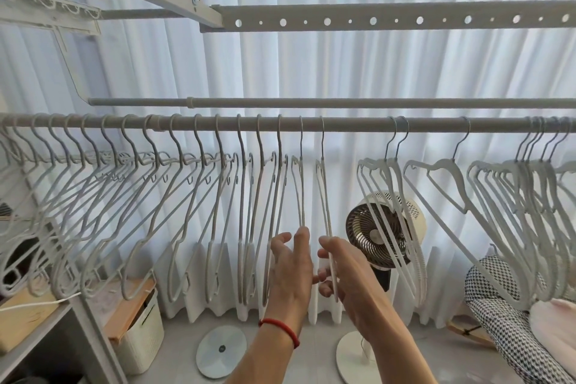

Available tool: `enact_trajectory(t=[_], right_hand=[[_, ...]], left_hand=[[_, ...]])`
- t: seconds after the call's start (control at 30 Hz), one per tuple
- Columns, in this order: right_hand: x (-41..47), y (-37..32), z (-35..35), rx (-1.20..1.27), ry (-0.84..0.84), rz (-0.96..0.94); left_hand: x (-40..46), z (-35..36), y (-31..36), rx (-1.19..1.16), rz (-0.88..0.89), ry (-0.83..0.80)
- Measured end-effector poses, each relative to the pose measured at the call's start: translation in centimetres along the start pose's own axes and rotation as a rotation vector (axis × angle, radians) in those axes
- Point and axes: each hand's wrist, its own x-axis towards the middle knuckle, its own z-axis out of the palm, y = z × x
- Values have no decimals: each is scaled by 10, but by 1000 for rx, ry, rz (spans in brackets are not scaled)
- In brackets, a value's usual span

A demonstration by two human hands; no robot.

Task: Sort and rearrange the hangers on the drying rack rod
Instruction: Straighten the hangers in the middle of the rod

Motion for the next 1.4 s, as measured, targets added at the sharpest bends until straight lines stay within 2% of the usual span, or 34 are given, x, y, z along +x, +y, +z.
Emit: enact_trajectory(t=[0.13,0.2,0.3,0.43,0.5,0.57,0.6,0.67,0.73,0.8,0.87,0.97,1.13,1.4], right_hand=[[-1,1,-3,-83,-10,-21],[-10,-7,-2,-159,-35,-82],[-18,-11,-8,-339,29,-199],[-34,-28,-19,-500,191,-373],[-43,-39,-28,-479,330,-520],[-47,-47,-44,-454,513,-623],[-47,-50,-53,-477,581,-636],[-46,-51,-71,-564,621,-542],[-42,-49,-85,-584,560,-384],[-38,-44,-93,-483,434,-245],[-33,-36,-99,-312,290,-146],[-24,-22,-106,-161,218,-25],[-14,-21,-101,-48,253,21],[-4,-18,-88,-51,277,68]], left_hand=[[-6,-1,-1,176,123,9],[-10,-3,-3,300,233,32],[-18,-4,1,435,392,86],[-31,-3,13,554,666,200],[-33,3,21,563,814,227],[-35,16,25,479,897,177],[-38,25,28,413,888,119],[-40,48,28,328,766,-32],[-40,72,22,271,559,-195],[-38,91,15,224,378,-263],[-35,98,11,210,300,-270],[-31,104,9,144,172,-287],[-22,112,5,43,-18,-320],[-10,101,5,40,-47,-350]])
